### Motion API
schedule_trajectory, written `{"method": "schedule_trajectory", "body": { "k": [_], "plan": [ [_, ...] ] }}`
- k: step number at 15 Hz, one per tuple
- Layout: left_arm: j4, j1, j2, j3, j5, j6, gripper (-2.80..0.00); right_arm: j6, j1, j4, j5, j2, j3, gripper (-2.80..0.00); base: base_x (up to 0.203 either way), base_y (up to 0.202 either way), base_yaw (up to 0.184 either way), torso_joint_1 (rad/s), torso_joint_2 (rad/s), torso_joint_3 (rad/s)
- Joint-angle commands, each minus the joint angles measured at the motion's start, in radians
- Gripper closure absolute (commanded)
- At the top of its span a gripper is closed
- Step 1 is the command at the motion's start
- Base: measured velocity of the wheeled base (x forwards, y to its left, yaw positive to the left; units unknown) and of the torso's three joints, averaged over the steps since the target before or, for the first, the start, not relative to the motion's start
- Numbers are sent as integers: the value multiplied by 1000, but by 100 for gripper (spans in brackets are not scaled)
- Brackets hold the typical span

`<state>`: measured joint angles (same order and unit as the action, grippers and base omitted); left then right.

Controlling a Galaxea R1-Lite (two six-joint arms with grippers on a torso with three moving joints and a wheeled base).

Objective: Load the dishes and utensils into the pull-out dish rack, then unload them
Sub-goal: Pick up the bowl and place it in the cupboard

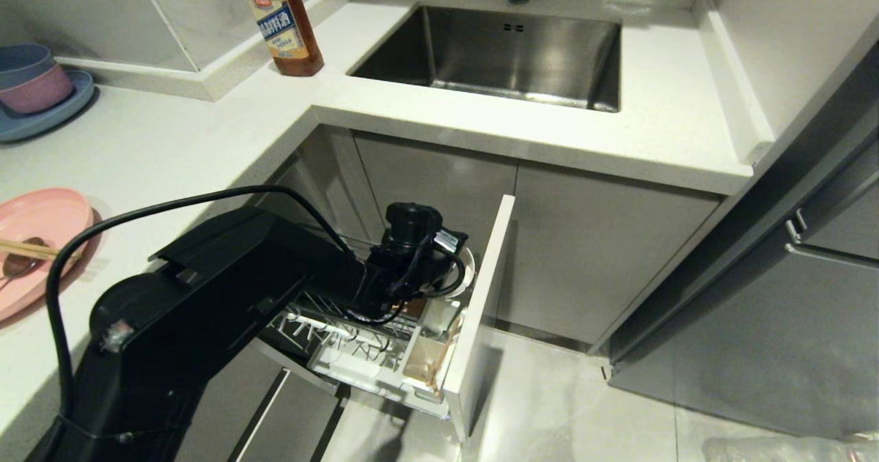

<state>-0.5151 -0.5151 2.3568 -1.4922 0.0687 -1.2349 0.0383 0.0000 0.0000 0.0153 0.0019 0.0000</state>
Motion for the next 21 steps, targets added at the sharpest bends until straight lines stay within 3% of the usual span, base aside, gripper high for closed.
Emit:
{"method": "schedule_trajectory", "body": {
  "k": [1, 10, 21],
  "plan": [
    [-3, 0, -1, -2, 0, -8, 0, 0, 0, 0, 0, 0, 2, 0, 0, 0, 0, 0, 0, 0],
    [-2, -2, -10, 3, 5, -8, 0, 0, 0, 0, 0, 0, 3, 0, 0, 0, 0, 0, 0, 0],
    [0, -1, -182, 91, 56, 26, 0, 0, 0, 0, 0, 0, 2, 0, 0, 0, 0, 0, 0, 0]
  ]
}}
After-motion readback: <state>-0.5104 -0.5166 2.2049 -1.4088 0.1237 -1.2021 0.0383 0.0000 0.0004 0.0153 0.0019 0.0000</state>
